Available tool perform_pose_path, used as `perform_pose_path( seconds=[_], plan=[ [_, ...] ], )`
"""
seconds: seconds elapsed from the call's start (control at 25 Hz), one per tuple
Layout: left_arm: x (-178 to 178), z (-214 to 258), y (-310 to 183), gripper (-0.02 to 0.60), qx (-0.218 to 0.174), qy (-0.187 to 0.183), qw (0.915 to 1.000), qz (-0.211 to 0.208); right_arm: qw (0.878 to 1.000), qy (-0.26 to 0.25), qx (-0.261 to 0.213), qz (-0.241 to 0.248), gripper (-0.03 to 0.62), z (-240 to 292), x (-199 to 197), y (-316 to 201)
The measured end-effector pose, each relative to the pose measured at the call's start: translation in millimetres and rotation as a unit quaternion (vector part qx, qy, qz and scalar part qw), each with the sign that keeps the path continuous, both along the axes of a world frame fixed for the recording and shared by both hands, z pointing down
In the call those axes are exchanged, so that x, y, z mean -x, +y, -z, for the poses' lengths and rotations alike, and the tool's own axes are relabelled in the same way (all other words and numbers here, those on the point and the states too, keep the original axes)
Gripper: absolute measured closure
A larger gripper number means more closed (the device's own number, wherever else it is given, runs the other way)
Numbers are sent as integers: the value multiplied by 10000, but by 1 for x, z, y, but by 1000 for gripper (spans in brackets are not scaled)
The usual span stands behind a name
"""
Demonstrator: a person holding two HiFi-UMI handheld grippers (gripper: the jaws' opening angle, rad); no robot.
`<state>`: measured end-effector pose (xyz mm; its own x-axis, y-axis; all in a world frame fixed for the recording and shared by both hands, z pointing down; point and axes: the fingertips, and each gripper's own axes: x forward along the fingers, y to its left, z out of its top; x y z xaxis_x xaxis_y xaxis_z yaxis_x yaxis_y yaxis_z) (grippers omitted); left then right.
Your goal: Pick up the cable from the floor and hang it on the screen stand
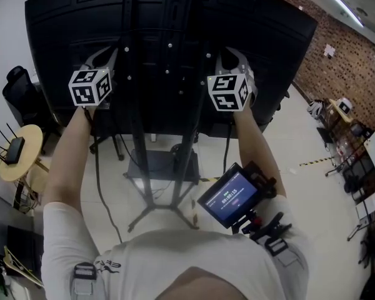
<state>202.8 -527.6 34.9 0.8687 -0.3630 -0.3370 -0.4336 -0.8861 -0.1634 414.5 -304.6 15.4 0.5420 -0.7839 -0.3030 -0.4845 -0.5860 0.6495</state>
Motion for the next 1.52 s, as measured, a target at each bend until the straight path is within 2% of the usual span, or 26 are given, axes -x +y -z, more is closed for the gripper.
perform_pose_path(
  seconds=[0.4,0.56,0.72,1.16,1.52],
  plan=[
    [5,-10,19,552,40,232,9997,-33,9983,-11,-534,235,543,-8,11,12],
    [13,-9,27,548,76,448,9990,-21,9976,24,-611,330,535,-12,15,16],
    [21,-18,28,548,71,506,9986,153,9971,-21,-623,439,536,-18,13,20],
    [53,-61,41,548,289,273,9960,800,9936,-210,-616,924,566,-54,17,29],
    [54,-108,73,558,598,-81,9903,1253,9833,-796,-504,1559,580,-97,10,30]
  ],
)
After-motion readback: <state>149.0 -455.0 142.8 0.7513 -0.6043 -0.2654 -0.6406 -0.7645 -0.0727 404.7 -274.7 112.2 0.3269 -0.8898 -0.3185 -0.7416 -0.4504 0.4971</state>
